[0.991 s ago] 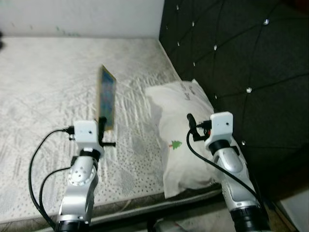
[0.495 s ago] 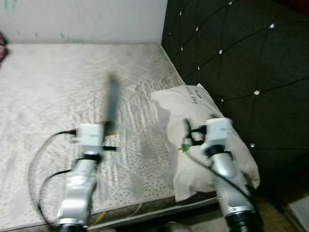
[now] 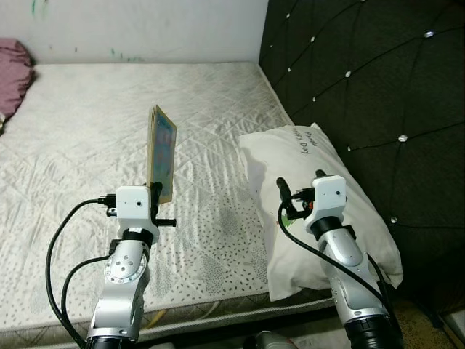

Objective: Clean up the room

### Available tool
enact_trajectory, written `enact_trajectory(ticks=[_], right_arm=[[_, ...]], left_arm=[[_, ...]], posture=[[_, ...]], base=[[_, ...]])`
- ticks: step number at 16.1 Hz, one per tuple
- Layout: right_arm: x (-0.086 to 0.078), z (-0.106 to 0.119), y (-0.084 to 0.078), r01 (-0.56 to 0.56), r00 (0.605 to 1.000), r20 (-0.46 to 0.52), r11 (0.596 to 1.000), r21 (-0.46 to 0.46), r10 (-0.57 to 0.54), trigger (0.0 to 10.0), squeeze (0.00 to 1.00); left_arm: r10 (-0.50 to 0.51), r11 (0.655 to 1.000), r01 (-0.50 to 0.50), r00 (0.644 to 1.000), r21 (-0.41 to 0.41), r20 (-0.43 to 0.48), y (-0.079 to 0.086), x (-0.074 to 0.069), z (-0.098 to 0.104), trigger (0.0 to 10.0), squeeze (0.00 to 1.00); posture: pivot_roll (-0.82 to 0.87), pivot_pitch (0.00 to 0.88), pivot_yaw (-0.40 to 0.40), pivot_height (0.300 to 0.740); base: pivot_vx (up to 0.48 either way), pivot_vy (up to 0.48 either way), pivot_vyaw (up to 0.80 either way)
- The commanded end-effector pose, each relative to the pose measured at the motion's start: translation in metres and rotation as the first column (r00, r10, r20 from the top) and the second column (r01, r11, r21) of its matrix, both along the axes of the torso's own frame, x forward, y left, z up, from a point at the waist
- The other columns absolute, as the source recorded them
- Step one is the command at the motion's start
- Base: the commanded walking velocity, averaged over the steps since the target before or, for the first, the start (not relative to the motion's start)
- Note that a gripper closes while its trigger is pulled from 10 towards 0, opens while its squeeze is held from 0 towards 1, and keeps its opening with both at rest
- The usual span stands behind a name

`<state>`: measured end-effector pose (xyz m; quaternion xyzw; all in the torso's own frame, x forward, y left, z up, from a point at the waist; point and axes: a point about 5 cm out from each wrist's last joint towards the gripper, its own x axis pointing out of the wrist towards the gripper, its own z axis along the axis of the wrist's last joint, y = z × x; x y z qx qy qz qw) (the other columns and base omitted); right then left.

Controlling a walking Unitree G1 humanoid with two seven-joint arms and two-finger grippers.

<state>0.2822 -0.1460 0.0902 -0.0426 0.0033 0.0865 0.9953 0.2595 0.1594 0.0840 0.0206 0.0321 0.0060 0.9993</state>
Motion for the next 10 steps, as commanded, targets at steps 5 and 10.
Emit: enact_trajectory(ticks=[5, 10], right_arm=[[0.003, -0.002, -0.001, 0.002, 1.0, -0.012, 1.0, -0.006, -0.002, 10.0, 0.0], [0.001, -0.001, 0.001, -0.021, 1.0, -0.008, 0.999, 0.029, 0.021, 10.0, 0.0]], left_arm=[[-0.054, 0.986, 0.027, 0.985, -0.167, -0.163, -0.011, -0.008, -0.017, 10.0, 0.0], [-0.076, 0.981, 0.041, 0.981, -0.19, -0.178, -0.012, -0.009, -0.015, 10.0, 0.0]], posture=[[0.0, 0.0, -0.049, 0.74], [0.0, 0.0, -0.048, 0.74]], base=[[0.0, 0.0, 0.0], [0.0, 0.0, 0.0]])
